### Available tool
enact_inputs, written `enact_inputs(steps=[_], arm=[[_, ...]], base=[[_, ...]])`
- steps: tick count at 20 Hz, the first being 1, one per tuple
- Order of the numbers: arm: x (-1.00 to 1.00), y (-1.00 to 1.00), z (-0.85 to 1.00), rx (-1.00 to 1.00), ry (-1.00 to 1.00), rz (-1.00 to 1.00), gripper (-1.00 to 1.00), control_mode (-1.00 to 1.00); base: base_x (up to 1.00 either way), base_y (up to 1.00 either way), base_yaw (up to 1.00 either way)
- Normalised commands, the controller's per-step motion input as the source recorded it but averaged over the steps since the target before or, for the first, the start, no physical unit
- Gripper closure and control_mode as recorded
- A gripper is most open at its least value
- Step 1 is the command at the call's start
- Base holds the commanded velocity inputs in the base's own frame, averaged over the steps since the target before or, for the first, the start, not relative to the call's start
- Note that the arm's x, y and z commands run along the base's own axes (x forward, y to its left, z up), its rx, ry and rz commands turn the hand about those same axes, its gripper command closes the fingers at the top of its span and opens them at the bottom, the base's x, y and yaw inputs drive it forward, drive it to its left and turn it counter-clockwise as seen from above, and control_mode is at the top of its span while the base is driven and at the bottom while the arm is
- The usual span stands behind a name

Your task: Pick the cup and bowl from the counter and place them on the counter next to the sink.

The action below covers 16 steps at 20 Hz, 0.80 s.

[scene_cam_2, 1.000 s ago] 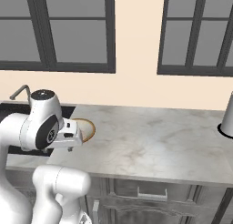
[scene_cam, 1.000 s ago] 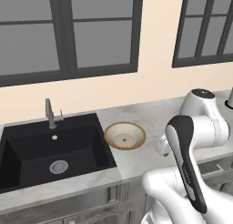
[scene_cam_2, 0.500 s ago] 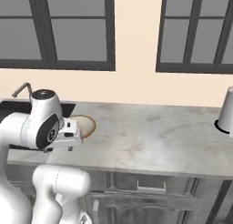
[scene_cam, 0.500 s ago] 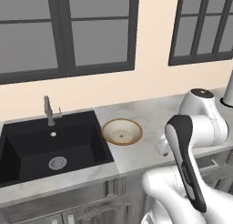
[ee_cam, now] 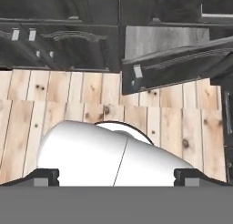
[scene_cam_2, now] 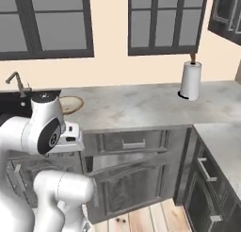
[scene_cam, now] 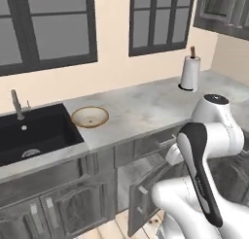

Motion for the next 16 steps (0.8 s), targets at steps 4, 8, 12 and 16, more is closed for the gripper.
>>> enact_inputs(steps=[4, 8, 12, 16], arm=[[0.0, 0.0, 0.0, 0.0, 0.0, 0.0, -1.0, 1.0], [0.0, 0.0, 0.0, 0.0, 0.0, 0.0, -1.0, 1.0], [0.0, 0.0, 0.0, 0.0, 0.0, 0.0, -1.0, 1.0], [0.0, 0.0, 0.0, 0.0, 0.0, 0.0, -1.0, 1.0]], base=[[-0.6, 0.0, -0.75], [-0.48, 0.0, -0.78], [-0.44, 0.0, -0.74], [-0.43, 0.0, -0.71]])
